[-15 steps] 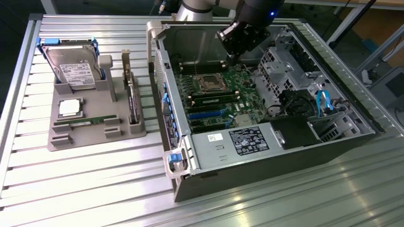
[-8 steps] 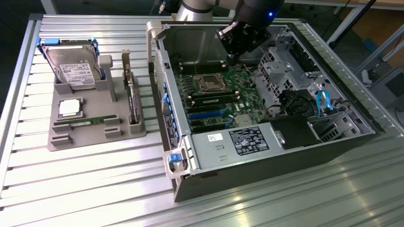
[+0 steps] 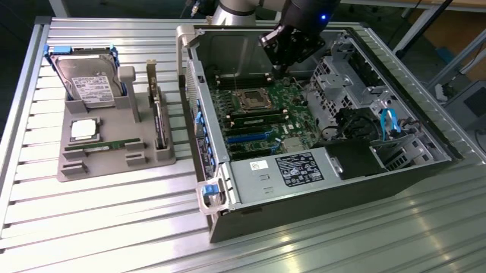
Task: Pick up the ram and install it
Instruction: 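Press down the ram until it locks into place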
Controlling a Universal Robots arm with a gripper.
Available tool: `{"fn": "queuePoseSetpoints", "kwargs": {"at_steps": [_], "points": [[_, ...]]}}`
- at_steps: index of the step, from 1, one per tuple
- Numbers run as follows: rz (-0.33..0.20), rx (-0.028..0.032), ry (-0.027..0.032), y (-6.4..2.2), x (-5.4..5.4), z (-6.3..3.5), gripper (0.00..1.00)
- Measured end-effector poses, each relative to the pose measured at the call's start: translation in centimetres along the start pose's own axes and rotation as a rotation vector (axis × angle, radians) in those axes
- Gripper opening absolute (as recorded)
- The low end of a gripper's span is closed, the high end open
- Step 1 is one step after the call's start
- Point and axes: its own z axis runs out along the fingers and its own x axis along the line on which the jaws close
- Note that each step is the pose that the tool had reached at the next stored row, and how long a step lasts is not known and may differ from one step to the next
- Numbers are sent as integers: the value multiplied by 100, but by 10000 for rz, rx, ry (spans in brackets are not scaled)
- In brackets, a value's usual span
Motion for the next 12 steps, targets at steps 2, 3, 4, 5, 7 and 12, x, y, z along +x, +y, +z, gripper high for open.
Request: {"fn": "queuePoseSetpoints", "kwargs": {"at_steps": [2,3,4,5,7,12], "points": [[-3,6,-65,1,11,1,10],[-3,6,-66,1,11,1,10],[-3,6,-66,1,11,1,10],[-3,5,-66,1,11,1,10],[55,5,-69,1,12,1,10],[278,1,-79,1,12,2,10]]}}
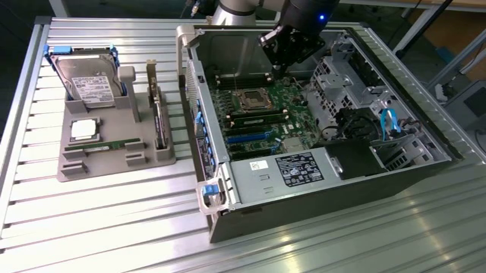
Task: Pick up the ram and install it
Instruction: 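Press down the ram until it locks into place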
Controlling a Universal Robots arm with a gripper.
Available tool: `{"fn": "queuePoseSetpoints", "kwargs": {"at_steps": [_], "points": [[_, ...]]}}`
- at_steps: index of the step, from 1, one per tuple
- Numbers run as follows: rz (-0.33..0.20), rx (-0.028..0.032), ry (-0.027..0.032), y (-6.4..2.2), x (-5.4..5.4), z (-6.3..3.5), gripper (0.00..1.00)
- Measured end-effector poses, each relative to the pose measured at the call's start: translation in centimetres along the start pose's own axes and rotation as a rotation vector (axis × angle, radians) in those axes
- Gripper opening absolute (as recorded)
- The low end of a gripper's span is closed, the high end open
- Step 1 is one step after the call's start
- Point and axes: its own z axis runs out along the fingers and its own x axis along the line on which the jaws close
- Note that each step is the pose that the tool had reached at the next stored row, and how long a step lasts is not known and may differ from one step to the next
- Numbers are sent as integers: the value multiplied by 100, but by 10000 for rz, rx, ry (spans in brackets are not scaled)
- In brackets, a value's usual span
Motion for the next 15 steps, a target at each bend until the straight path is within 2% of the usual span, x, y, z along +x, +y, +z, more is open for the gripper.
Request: {"fn": "queuePoseSetpoints", "kwargs": {"at_steps": [1,3,15], "points": [[0,-1,-1,0,0,0,10],[-2,-6,-94,0,1,1,10],[240,-10,-111,0,1,1,10]]}}
